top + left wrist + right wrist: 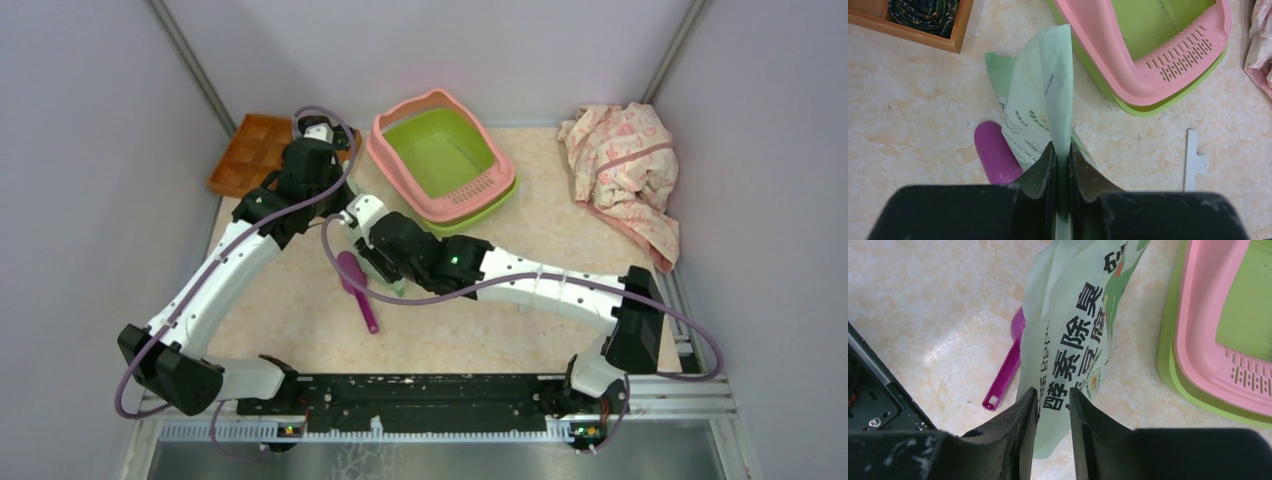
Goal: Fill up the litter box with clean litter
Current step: Open the cat litter bag at the center of the board.
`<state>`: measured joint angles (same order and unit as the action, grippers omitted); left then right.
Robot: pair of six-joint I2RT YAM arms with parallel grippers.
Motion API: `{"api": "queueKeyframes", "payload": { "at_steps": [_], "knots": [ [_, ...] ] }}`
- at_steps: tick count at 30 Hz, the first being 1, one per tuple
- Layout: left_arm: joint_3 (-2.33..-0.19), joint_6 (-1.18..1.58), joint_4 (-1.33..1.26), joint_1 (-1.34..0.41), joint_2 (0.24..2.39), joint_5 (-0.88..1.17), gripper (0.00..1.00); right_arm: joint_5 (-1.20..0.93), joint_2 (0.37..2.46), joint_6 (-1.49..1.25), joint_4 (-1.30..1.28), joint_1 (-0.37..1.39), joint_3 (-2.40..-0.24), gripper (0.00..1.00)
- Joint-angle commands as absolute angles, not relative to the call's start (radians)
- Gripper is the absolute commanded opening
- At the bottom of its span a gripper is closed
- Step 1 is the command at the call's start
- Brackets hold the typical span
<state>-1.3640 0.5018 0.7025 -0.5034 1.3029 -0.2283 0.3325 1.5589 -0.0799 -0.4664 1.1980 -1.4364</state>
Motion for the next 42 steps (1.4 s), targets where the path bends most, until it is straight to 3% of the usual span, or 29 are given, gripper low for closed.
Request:
{"api": "queueKeyframes", "payload": {
  "at_steps": [1,7,10,13,14,19,21,25,42],
  "knots": [
    [-1.379,0.494,0.621,-0.501,1.255,-0.218,0.12,0.371,1.593,-0.081,-0.470,1.204,-1.498,0.30],
    [-1.382,0.491,0.623,-0.499,1.256,-0.213,0.15,0.426,1.637,-0.081,-0.494,1.204,-1.547,0.29],
    [-1.385,0.488,0.627,-0.496,1.256,-0.208,0.17,0.539,1.683,-0.088,-0.553,1.204,-1.616,0.19],
    [-1.388,0.483,0.629,-0.491,1.256,-0.203,0.21,0.623,1.721,-0.084,-0.594,1.204,-1.667,0.01],
    [-1.390,0.481,0.631,-0.490,1.256,-0.203,0.22,0.633,1.730,-0.081,-0.600,1.204,-1.677,0.00],
    [-1.394,0.473,0.641,-0.473,1.253,-0.204,0.41,0.652,1.732,-0.072,-0.588,1.205,-1.683,0.00],
    [-1.396,0.469,0.651,-0.464,1.247,-0.212,0.63,0.641,1.704,-0.064,-0.555,1.203,-1.664,0.00],
    [-1.400,0.469,0.666,-0.430,1.215,-0.225,0.79,0.599,1.682,-0.059,-0.547,1.172,-1.698,0.00],
    [-1.291,0.504,0.672,-0.425,1.094,-0.198,0.82,0.661,1.701,0.123,-0.442,1.151,-1.805,0.00]
  ]
}}
